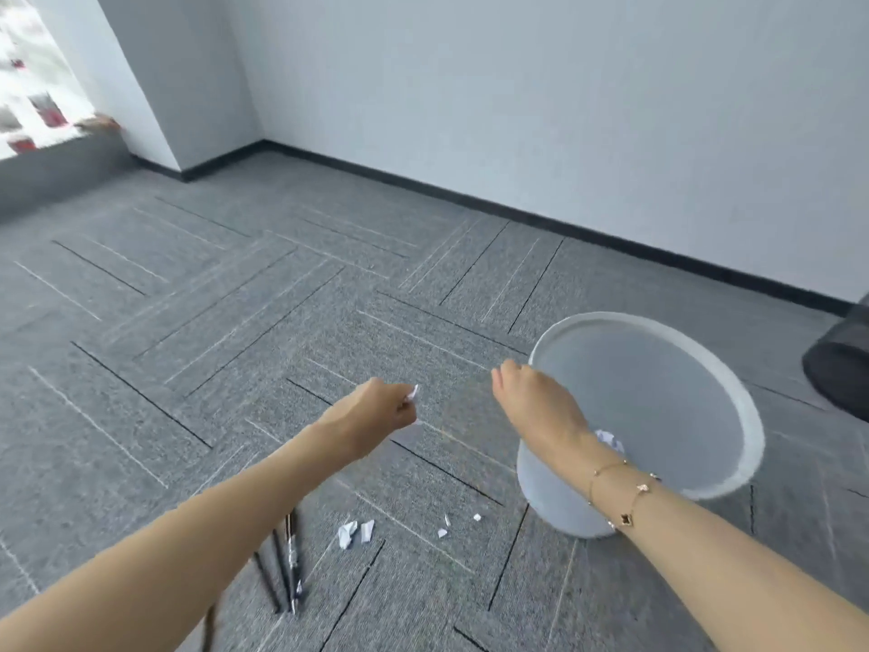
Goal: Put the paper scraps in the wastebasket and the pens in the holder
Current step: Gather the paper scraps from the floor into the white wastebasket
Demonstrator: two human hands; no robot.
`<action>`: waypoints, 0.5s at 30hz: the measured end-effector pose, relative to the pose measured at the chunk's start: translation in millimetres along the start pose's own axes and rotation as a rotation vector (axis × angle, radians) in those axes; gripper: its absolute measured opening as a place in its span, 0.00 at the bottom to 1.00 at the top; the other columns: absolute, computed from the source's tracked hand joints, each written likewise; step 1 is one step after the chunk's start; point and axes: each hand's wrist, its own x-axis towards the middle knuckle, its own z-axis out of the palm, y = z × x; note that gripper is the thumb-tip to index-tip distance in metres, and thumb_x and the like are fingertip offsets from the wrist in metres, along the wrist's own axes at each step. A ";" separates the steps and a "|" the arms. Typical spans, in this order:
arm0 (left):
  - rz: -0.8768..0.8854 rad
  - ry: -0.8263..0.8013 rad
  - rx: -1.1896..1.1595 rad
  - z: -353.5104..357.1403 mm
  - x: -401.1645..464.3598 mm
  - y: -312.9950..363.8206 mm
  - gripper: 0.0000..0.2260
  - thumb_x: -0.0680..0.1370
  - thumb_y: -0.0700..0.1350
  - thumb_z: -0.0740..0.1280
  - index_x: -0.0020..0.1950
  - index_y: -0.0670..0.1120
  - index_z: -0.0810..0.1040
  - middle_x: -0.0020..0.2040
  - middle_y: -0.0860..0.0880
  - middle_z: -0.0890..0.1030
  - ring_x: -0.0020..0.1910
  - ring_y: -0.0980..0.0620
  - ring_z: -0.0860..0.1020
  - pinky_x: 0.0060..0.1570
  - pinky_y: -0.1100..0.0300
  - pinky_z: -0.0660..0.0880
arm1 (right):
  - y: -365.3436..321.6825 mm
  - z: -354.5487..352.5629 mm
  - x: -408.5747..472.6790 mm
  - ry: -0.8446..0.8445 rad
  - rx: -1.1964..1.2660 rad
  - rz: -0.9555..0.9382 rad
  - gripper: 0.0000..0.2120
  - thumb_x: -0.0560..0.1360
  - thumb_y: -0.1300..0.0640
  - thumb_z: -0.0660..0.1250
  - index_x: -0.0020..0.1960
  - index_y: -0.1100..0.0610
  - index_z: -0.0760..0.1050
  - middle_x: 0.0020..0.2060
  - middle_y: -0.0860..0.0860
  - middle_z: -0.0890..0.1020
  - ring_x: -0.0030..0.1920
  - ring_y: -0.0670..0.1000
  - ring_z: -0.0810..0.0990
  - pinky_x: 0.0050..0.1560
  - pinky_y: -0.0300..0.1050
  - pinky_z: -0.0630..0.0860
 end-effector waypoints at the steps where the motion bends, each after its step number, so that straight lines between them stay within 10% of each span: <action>1: 0.018 0.002 0.009 -7.5 4.1 13.7 0.13 0.78 0.41 0.58 0.34 0.46 0.63 0.27 0.53 0.63 0.25 0.55 0.59 0.26 0.60 0.60 | 11.2 -10.7 1.9 0.058 -0.110 0.003 0.21 0.71 0.69 0.43 0.46 0.57 0.73 0.27 0.50 0.61 0.30 0.47 0.75 0.23 0.38 0.62; 6: 0.118 0.013 -0.013 -30.4 30.3 82.9 0.16 0.76 0.39 0.58 0.31 0.48 0.57 0.27 0.52 0.61 0.26 0.54 0.56 0.27 0.60 0.56 | 66.7 -34.1 5.9 0.045 -0.163 0.135 0.03 0.66 0.67 0.65 0.34 0.61 0.75 0.23 0.56 0.69 0.24 0.55 0.79 0.19 0.39 0.70; 10: 0.199 -0.001 0.039 -31.8 48.4 131.3 0.15 0.75 0.39 0.59 0.31 0.47 0.58 0.26 0.52 0.61 0.25 0.54 0.56 0.25 0.60 0.54 | 99.9 -48.8 -9.1 0.076 -0.038 0.092 0.26 0.69 0.64 0.35 0.44 0.64 0.72 0.26 0.52 0.54 0.38 0.59 0.82 0.28 0.45 0.69; 15: 0.252 -0.024 0.070 -16.2 75.9 175.1 0.12 0.74 0.41 0.59 0.32 0.46 0.61 0.28 0.51 0.61 0.26 0.54 0.57 0.26 0.60 0.55 | 145.4 -51.8 -22.7 0.022 0.056 0.198 0.08 0.82 0.58 0.46 0.45 0.57 0.60 0.27 0.52 0.57 0.49 0.60 0.79 0.24 0.43 0.54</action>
